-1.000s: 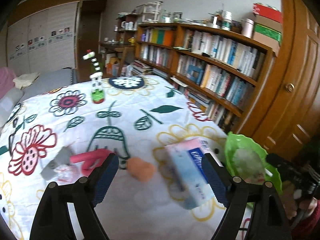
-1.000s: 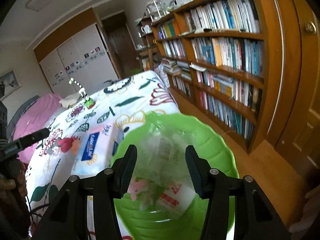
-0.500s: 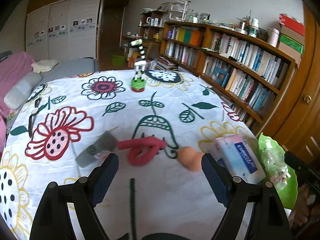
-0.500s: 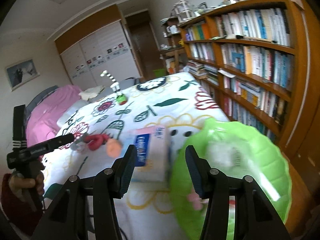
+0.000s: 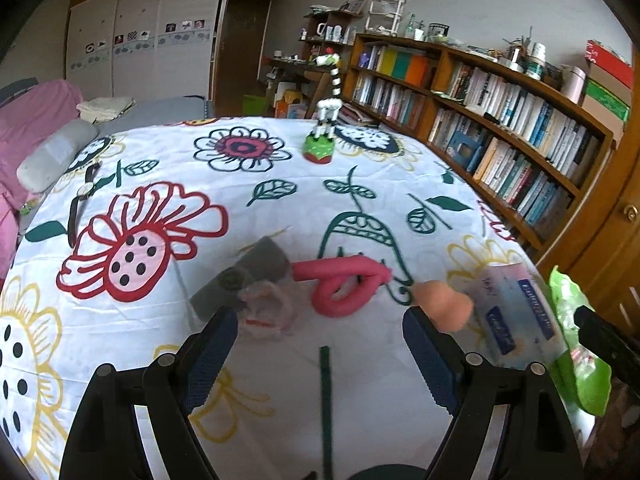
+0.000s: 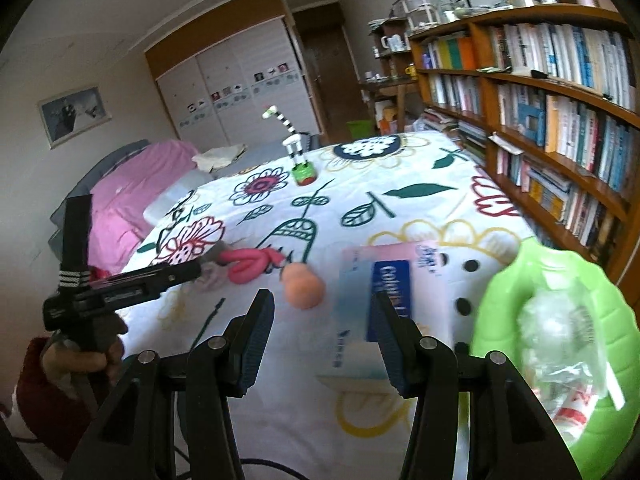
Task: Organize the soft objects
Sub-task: 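Withdraw both open tools from the plate back over the bed cover, then lower the left tool onto the clear hair tie while the right lowers onto the peach sponge, then close the left tool on the clear hair tie while the right grasps the peach sponge, then carry the hair tie in the left tool and sponge in the right to the green plate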
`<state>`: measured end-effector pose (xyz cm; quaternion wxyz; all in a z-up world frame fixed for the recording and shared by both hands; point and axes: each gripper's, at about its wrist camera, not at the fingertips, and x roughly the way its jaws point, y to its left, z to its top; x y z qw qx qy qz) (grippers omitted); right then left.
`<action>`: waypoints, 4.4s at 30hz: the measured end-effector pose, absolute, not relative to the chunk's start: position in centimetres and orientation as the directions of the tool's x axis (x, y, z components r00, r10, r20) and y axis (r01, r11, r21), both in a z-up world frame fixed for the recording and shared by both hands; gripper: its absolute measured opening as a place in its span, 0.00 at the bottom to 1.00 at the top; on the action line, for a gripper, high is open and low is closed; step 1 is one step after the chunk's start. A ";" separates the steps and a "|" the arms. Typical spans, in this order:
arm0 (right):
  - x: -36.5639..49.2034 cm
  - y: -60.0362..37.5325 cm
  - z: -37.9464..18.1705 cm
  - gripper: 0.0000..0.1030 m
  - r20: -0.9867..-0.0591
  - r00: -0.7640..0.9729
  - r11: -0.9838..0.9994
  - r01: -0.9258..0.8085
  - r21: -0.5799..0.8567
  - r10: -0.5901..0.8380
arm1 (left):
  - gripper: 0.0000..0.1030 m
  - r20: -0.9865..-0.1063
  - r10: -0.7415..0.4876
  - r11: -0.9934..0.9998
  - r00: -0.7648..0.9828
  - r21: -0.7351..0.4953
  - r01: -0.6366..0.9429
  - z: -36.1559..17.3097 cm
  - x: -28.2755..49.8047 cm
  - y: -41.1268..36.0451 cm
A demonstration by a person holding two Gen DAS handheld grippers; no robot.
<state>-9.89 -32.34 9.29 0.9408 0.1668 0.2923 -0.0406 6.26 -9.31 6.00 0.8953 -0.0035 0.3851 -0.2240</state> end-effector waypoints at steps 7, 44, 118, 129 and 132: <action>-8.0 -29.7 8.5 0.50 -0.590 0.803 0.952 0.112 0.286 0.083 | 0.84 -0.712 -0.369 0.915 0.597 -0.168 0.366 4.0 8.0 -8.9; 2.1 -26.6 5.3 0.50 -0.679 0.734 0.976 0.140 0.166 0.010 | 0.11 -0.669 -0.449 0.887 0.593 -0.250 0.389 3.9 6.4 -7.4; -7.1 -28.1 7.4 0.38 -0.585 0.808 0.955 0.110 0.276 0.076 | 0.13 -0.668 -0.435 0.887 0.603 -0.206 0.413 5.5 3.1 -10.6; -11.2 -29.7 7.4 0.38 -0.584 0.811 0.947 0.162 0.277 0.032 | 0.13 -0.650 -0.488 0.850 0.582 -0.202 0.487 6.7 1.3 -13.1; -12.7 -30.6 7.6 0.38 -0.579 0.815 0.942 0.189 0.277 0.006 | 0.13 -0.651 -0.500 0.840 0.571 -0.204 0.503 6.8 0.9 -13.7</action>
